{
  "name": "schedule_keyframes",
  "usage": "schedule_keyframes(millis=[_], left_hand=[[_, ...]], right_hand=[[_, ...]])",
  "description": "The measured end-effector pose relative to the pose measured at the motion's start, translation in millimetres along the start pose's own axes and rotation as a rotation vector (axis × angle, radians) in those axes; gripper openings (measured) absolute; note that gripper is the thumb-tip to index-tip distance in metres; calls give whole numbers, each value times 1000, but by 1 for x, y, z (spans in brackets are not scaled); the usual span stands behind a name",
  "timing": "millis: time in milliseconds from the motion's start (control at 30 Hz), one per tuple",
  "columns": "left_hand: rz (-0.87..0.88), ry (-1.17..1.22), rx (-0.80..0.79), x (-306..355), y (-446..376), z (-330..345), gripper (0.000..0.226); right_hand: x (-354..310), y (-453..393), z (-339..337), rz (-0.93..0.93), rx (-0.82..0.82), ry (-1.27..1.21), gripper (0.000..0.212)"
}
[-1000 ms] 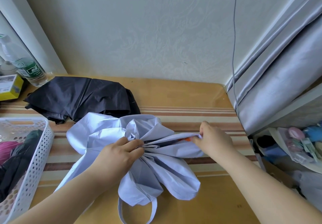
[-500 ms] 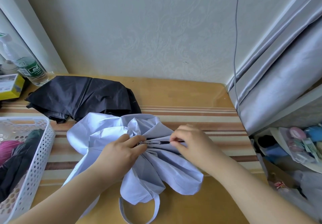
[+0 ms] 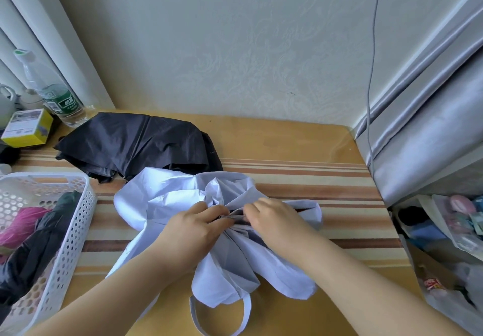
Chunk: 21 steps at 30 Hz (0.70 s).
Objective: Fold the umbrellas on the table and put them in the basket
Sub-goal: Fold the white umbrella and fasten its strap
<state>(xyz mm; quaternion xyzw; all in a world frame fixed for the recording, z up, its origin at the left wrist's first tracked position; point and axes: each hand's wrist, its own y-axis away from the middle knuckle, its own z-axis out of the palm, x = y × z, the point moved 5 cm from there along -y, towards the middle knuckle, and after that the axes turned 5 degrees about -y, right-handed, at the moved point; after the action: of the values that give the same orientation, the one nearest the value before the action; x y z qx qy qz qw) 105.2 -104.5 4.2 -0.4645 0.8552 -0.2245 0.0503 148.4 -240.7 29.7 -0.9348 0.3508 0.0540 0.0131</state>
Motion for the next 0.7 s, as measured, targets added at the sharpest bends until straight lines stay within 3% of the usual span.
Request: schedule_keyframes(millis=[133,267,300,400,500,567,700], left_hand=[[-28,36,6,1,-1,1,25],[-82,34,0,-4,-5,0,20],[-87,39,-3,-5,-6,0,21],[-74,65,0,-4,-9,1,25],[-66,100,20,-4,-5,5,29],[-70,122,26,-6,-1,8,32],[-85,161,20,-9,1,7,31]], right_hand=[[8,5,4,43,43,-52,51],[15,16,-10,164,198,-298,35],[11,18,-12,175,159,-346,41],[-4,18,-10,155,42,-191,51],[-9,16,3,165,-28,-204,20],[-6,15,5,188,3,-196,25],[-5,21,6,215,-86,-270,27]])
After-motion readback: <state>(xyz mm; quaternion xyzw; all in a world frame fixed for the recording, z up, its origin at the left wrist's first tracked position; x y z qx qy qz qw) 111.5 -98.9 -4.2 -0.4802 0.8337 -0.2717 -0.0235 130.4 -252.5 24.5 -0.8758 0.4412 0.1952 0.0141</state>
